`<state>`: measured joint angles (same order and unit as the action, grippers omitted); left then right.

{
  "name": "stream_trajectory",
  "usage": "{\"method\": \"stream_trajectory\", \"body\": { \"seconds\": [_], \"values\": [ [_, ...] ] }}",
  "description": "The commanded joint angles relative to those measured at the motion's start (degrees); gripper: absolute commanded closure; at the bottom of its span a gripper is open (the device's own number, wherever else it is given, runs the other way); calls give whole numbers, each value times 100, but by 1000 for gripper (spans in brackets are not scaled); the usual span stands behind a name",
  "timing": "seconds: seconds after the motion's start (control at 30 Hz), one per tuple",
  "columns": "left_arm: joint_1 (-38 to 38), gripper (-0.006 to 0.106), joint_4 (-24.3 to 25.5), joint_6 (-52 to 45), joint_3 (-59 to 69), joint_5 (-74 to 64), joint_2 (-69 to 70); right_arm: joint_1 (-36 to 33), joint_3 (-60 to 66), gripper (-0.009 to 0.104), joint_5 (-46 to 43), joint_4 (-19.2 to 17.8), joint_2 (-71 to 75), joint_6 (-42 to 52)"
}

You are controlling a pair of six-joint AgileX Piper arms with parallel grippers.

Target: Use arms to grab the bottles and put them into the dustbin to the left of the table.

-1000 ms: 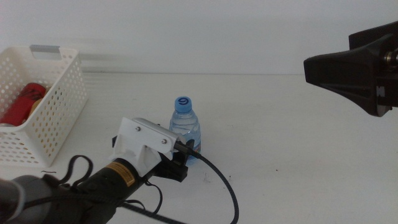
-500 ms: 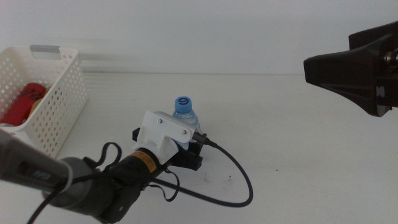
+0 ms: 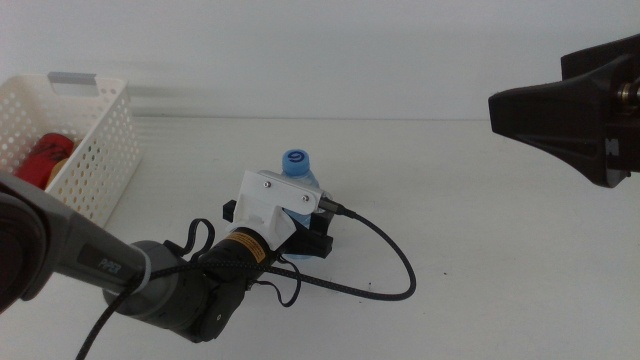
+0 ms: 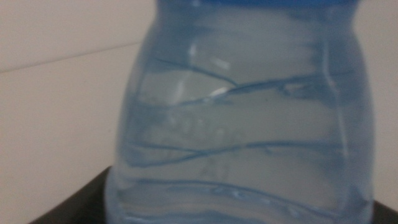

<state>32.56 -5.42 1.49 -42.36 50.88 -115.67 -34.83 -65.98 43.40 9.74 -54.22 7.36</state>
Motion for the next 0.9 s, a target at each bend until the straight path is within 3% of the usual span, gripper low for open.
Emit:
{"method": "stream_trajectory", "body": {
  "seconds": [0.0,0.07,0.2,0.27,0.5,0.6,0.73,0.87],
  "values": [
    [-13,19,-262,61,-29,-26,-8,-2,-50,12,-6,-17,18,12],
    [-13,35,-262,259,-29,-59,-8,-2,-50,12,-6,-17,18,12],
    [-13,79,-237,671,59,-86,202,-2,-50,12,-6,-17,18,12],
    [-13,102,-27,573,69,-743,659,-2,-50,12,-6,-17,18,12],
    [-95,102,230,-92,-980,-4295,2443,-2,-50,12,-6,-17,18,12],
    [-334,102,-78,-595,-1802,-5833,2687,-2,-50,12,-6,-17,18,12],
    [-1580,102,-1114,-2161,-3238,-8466,2598,-2,-50,12,-6,-17,18,12],
    [-2705,102,-1024,-2395,-4473,-10386,2301,-2,-50,12,-6,-17,18,12]
  ]
}}
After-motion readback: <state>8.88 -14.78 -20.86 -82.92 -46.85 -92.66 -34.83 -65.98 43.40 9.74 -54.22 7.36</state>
